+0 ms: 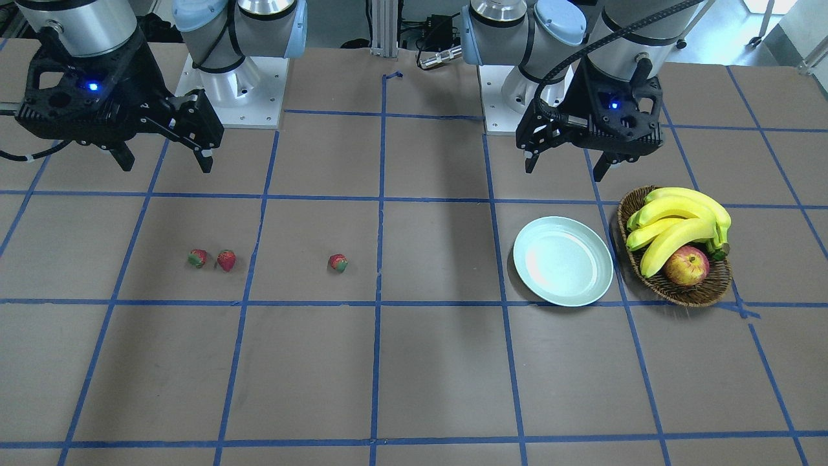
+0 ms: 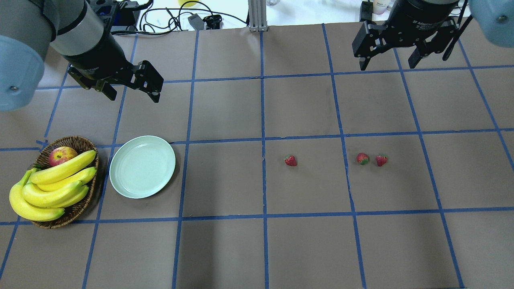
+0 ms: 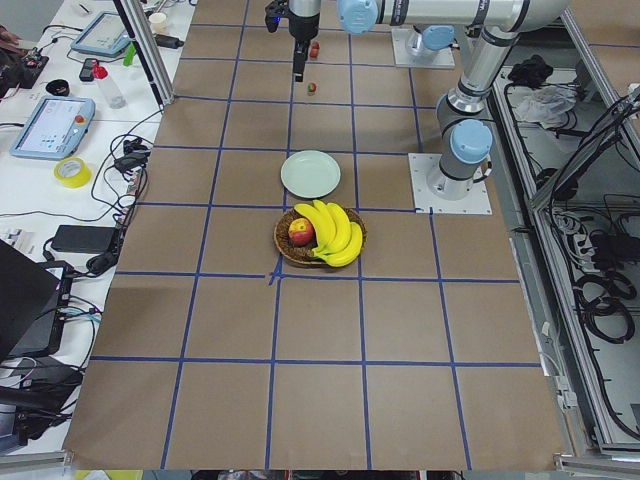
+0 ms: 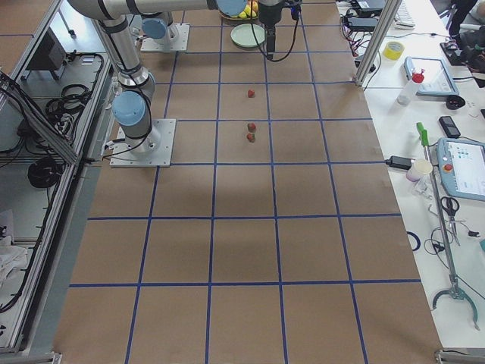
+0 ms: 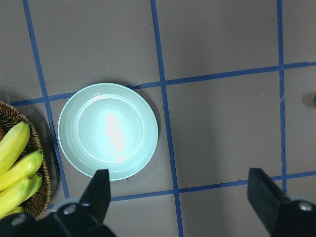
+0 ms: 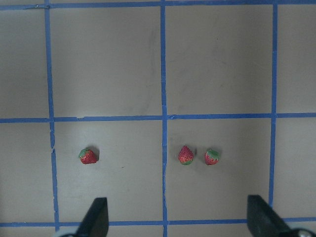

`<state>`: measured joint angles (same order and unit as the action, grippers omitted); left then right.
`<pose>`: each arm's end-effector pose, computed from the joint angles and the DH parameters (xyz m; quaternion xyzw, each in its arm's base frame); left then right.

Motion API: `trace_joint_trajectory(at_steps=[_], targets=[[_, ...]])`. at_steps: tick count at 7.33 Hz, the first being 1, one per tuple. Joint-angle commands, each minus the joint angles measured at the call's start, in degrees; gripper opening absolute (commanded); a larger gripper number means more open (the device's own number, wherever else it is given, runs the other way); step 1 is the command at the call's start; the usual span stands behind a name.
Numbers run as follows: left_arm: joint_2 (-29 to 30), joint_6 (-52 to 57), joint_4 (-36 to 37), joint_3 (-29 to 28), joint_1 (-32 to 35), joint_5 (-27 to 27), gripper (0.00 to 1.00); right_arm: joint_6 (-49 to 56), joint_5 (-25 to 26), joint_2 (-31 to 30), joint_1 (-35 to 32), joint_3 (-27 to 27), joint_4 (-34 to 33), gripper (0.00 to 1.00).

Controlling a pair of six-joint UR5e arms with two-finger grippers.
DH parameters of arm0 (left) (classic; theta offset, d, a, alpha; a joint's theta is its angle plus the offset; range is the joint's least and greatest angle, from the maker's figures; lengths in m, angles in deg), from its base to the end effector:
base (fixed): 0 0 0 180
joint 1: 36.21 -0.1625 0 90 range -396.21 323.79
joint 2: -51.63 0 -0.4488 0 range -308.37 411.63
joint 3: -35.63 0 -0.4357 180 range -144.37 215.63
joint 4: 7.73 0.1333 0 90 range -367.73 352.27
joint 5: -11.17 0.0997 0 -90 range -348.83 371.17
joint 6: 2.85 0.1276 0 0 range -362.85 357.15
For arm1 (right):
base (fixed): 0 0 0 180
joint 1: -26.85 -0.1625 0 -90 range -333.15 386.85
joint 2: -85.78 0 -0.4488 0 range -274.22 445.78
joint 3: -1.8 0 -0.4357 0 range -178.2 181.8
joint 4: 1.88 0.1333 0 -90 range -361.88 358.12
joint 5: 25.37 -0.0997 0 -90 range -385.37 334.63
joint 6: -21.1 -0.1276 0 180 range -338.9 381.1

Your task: Collect all strawberries into plate

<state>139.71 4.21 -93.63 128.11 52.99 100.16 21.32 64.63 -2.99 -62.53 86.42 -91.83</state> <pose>-0.1282 -0.5299 0.4856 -0.0548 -0.9980 0.0314 0.0067 0.1273 -0.5542 0.5226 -0.0035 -0.9994 0.0358 0.0003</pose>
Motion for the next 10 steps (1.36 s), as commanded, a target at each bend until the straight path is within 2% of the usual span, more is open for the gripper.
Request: trace_joint_trajectory(at_steps=[1,3,6,7,9,10], targets=[[-0.1,-0.6,0.3,-0.4,0.1,-0.3,1.00,-0.5,-0.1,0.0,0.0,1.9,0.0,1.00],[-0.2,-0.7,0.3,-0.9,-0.1,0.6,1.00,-0.8,-0.1,0.0,-0.2,4.0,-0.6,1.00],[0.6,-4.2,-0.1,-1.6,-0.1,0.3,1.00,-0.7,-0.1,1.7,-1.1,4.0,-2.2,1.00],[1.3,-4.3,0.1,-1.3,0.3,0.3,1.00,-1.0,-0.1,3.6,-2.6,3.9,-3.2,1.00],[1.4,-4.2,0.2,-1.8,0.3,0.5,1.00,-4.4,-0.3,8.8,-8.8,4.5,-9.6,1.00],[1.2,-4.2,0.1,-1.3,0.3,0.6,1.00,-7.8,-0.2,9.5,-10.7,8.4,-10.5,1.00]])
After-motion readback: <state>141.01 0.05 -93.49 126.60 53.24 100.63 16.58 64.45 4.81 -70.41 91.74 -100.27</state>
